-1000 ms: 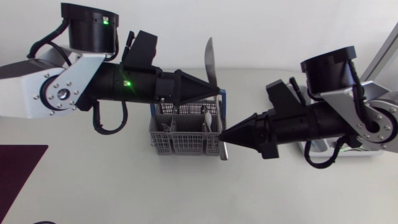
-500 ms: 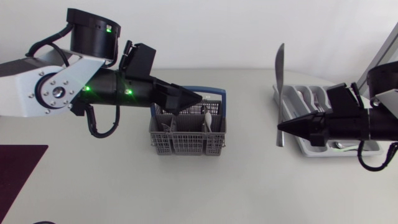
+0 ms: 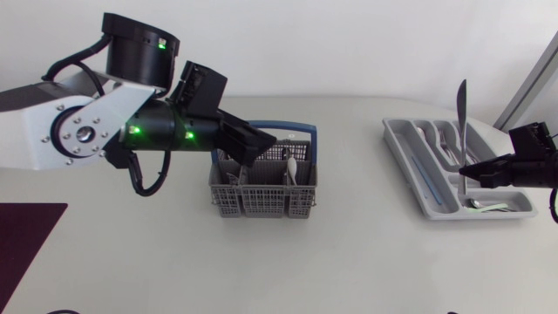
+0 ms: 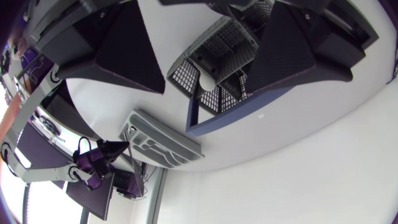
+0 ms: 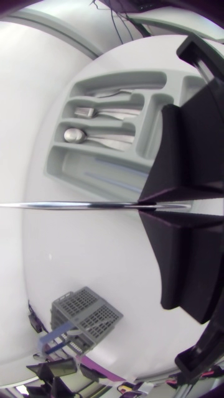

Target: Unload the cutlery basket into the drawer organizer.

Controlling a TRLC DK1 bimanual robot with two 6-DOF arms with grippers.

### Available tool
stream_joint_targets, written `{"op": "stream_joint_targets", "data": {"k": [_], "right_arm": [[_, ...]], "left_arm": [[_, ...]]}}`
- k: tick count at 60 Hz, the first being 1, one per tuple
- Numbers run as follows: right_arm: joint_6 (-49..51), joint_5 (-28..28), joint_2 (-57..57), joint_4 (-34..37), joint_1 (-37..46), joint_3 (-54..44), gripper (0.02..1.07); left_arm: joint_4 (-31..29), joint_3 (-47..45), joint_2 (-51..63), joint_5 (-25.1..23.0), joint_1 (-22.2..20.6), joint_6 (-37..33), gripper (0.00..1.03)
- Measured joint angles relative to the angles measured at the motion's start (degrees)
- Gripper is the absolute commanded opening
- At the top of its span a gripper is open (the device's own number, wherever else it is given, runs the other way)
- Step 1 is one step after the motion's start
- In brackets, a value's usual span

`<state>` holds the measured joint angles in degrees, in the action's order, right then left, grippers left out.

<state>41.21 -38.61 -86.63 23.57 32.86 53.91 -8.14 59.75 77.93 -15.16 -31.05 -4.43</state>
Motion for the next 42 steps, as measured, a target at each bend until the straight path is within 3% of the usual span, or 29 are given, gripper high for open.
{"op": "stream_joint_targets", "data": {"k": [42], "right_arm": [[-5.4, 16.7, -24.9, -7.1, 4.0, 25.3, 0.08]], "left_arm": [[-1.0, 0.0, 0.0, 8.2, -6.8, -3.0, 0.89]]}}
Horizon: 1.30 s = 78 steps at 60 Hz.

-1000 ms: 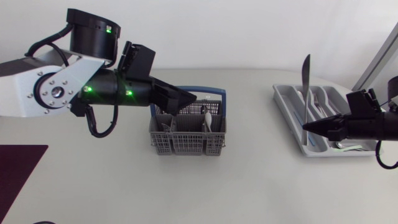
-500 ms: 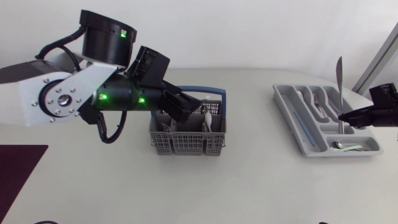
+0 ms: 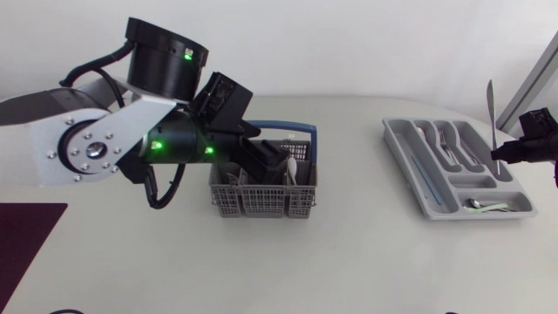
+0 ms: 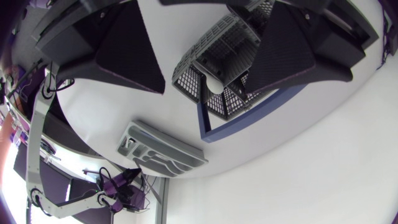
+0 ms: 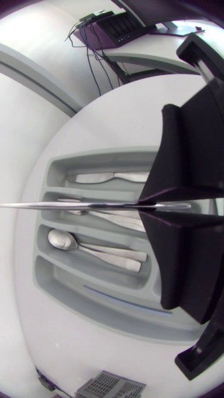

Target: Unload the cutlery basket into the drawer organizer.

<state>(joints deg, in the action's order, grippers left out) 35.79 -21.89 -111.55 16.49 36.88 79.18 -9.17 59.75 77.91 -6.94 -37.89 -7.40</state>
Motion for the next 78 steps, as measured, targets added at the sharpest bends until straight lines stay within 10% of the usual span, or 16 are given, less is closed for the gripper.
{"op": "stream_joint_targets", "data": {"k": [64, 78], "right_arm": [[-5.6, 15.5, -16.7, 1.6, -2.7, 14.2, 0.10], [-7.3, 16.6, -17.5, 2.7, -3.4, 15.8, 0.49]], "left_arm": [[0.0, -0.9, -1.5, 1.2, -1.2, -0.4, 0.90], [0.0, -0.9, -2.0, 1.5, -1.2, -0.4, 0.90]]}}
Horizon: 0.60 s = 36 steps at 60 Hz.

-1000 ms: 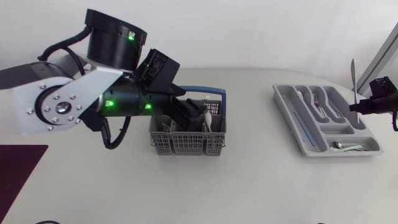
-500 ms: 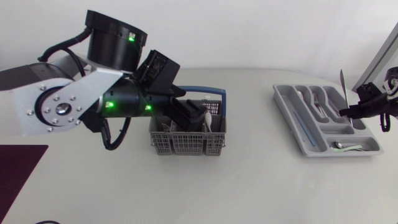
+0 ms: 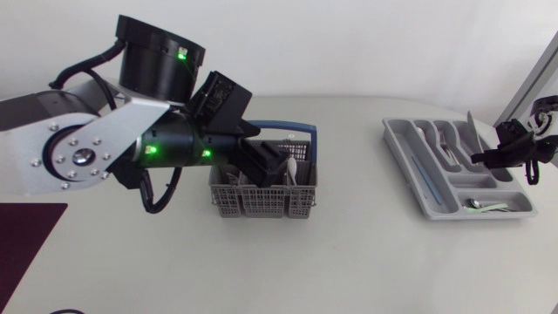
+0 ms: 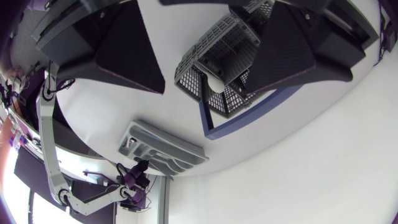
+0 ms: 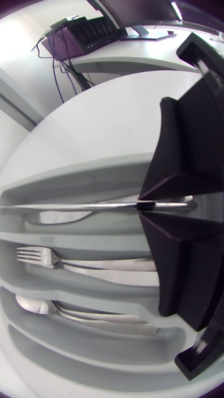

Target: Unload the cutlery basket into the drawer organizer.

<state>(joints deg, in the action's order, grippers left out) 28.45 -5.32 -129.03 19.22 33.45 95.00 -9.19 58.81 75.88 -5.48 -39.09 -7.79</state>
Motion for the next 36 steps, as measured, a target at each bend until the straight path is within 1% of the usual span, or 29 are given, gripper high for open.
{"op": "stream_joint_targets", "data": {"k": [2, 4, 17, 26, 36], "right_arm": [[-0.2, 0.0, 0.0, 0.0, 0.0, 0.2, 0.55], [-0.3, 0.2, 0.0, 0.0, 0.0, 0.3, 0.60], [-1.5, 0.6, 1.5, -1.2, 0.1, -0.8, 0.72], [-1.5, -2.8, 8.5, -3.3, -0.3, -8.4, 0.72], [-1.5, -7.3, 20.1, -5.3, -1.6, -19.1, 0.72]], "left_arm": [[0.0, 0.0, -0.1, 0.0, 0.0, 0.0, 0.90], [0.0, -0.1, -0.2, 0.0, 0.0, 0.0, 0.90], [0.0, -0.4, -0.6, 0.0, 0.0, -0.4, 0.90], [0.0, -0.8, -0.7, 0.2, 0.0, -1.2, 0.90], [0.1, -1.1, -0.9, 0.3, 0.0, -1.3, 0.90]]}}
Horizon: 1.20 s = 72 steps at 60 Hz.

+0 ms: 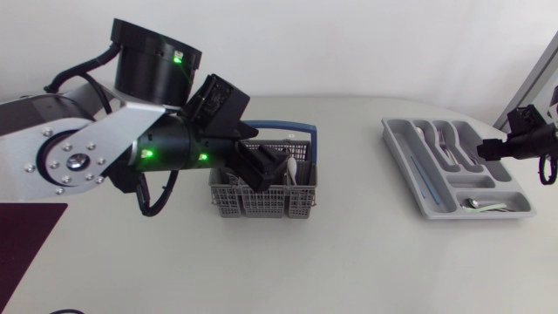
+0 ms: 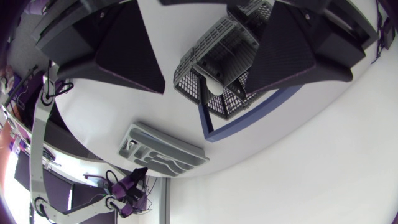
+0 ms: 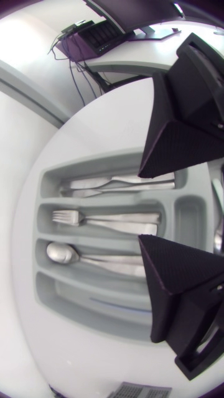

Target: Unload the cutlery basket into the drawer organizer.

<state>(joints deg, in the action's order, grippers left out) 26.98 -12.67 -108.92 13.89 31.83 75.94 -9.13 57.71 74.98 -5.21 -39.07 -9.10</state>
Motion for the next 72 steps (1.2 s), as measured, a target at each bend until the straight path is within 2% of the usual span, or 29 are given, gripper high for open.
{"op": "stream_joint_targets", "data": {"k": [13, 24, 34, 50, 58, 67, 72], "right_arm": [[0.0, -3.7, 16.2, -0.9, -6.4, -13.9, 0.72], [-2.3, -4.1, 30.7, -0.3, -17.8, -23.6, 0.72], [-7.5, -4.1, 39.3, 2.6, -29.1, -26.1, 0.72], [-15.5, -3.8, 41.4, 3.2, -42.5, -26.3, 0.71], [-18.6, -1.0, 41.1, 2.5, -48.7, -26.6, 0.71], [-21.2, 2.3, 38.6, -0.4, -55.4, -26.7, 0.61], [-22.4, 2.8, 36.3, -1.0, -57.8, -26.7, 0.61]], "left_arm": [[0.0, -0.7, -0.6, 0.2, 0.1, 0.0, 0.90], [0.0, -1.9, -1.7, 0.2, 1.1, -0.4, 0.90], [0.0, -3.5, -3.1, 0.2, 1.9, -1.5, 0.90], [0.2, -5.3, -5.2, 0.2, 3.3, -1.7, 0.90], [0.2, -6.4, -5.6, 0.2, 4.0, -1.7, 0.90], [0.2, -7.0, -5.6, 0.2, 4.2, -1.7, 0.90], [0.2, -7.1, -5.6, 0.2, 4.2, -1.7, 0.90]]}}
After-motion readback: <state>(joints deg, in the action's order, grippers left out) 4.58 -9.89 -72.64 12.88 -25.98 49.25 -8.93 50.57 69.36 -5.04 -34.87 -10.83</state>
